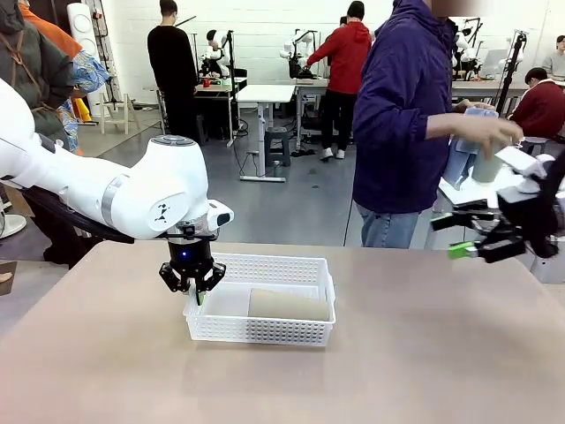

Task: Clean and organize the cups into the basket.
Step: Pick up the Organizing basket and move it to the center of the table, then pick up the Reusable plastic cup from the right side of the table and place it inside the Organizing basket.

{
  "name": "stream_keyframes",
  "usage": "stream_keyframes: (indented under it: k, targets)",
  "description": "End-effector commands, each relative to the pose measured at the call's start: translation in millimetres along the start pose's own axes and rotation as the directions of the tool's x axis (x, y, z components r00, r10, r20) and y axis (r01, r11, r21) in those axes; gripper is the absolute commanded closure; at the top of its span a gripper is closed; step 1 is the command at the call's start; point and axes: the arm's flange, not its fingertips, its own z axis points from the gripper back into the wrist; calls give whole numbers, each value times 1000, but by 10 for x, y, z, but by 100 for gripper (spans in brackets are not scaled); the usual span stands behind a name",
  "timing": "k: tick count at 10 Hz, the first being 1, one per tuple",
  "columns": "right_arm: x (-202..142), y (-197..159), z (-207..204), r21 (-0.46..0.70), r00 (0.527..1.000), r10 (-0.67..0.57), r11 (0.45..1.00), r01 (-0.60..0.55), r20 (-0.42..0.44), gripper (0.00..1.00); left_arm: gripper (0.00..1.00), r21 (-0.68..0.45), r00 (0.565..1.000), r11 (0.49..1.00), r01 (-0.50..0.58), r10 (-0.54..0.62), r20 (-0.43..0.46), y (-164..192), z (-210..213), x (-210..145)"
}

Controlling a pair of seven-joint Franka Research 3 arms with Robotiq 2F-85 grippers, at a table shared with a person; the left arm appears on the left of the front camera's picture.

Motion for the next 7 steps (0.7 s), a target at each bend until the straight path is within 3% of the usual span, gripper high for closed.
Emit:
stream_keyframes:
  k: [1,5,7]
  targets:
    - [-265,127,268,-90,995,-39,995,47,90,0,100,2,1000,1000,9,-9,3,-6,8,1]
    - [-538,470,1001,-252,991,-83,962,108,105,0,100,2,1000,1000,9,-9,3,-6,8,1]
    - [-544,579,1398,-297,985,-67,948,113,161,0,100,2,1000,1000,9,-9,3,-6,8,1]
